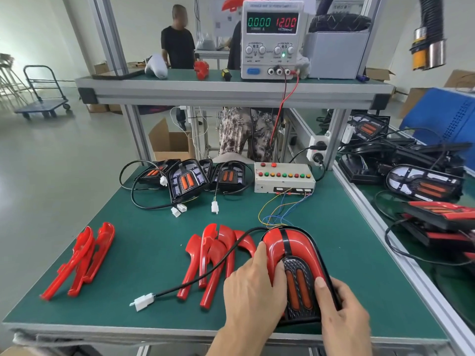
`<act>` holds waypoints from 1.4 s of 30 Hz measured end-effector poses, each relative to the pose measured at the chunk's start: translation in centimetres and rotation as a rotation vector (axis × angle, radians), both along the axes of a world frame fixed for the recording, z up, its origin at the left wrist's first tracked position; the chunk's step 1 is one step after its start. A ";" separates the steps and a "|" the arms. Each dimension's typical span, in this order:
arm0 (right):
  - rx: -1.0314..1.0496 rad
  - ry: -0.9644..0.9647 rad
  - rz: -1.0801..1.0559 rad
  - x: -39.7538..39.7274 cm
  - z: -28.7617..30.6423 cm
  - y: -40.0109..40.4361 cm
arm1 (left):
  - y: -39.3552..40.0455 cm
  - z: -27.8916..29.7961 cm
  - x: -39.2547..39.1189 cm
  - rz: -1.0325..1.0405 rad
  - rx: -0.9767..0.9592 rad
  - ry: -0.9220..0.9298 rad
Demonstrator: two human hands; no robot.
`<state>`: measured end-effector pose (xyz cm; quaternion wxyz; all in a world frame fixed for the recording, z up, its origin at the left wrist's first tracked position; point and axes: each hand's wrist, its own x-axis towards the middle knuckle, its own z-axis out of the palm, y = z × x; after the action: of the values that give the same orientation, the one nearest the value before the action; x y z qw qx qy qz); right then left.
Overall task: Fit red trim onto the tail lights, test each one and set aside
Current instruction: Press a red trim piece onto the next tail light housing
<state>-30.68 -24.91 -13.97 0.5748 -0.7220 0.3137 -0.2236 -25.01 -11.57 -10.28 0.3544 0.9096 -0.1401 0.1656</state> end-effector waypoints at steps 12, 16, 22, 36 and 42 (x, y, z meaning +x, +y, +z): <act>0.035 -0.010 0.009 -0.1 -0.2 -0.1 | 0.2 -0.5 0.2 0.018 0.012 -0.092; 0.035 -0.014 0.024 0.0 -0.2 -0.3 | 0.6 -0.5 0.3 0.030 -0.092 -0.004; 0.063 -0.056 0.041 0.0 0.2 -0.1 | 1.0 -0.6 1.2 0.017 -0.504 0.301; 0.202 -0.126 0.138 1.1 2.7 -1.0 | 0.9 -0.3 2.5 -0.463 -1.132 1.005; 0.334 -0.129 0.054 0.4 2.1 -0.1 | 0.3 -0.3 2.8 -0.488 -1.268 0.896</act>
<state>-30.31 -24.99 -11.84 0.7114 -0.6088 0.2893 -0.1988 -22.21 -11.27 -10.62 0.8508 0.4596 -0.0586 -0.2481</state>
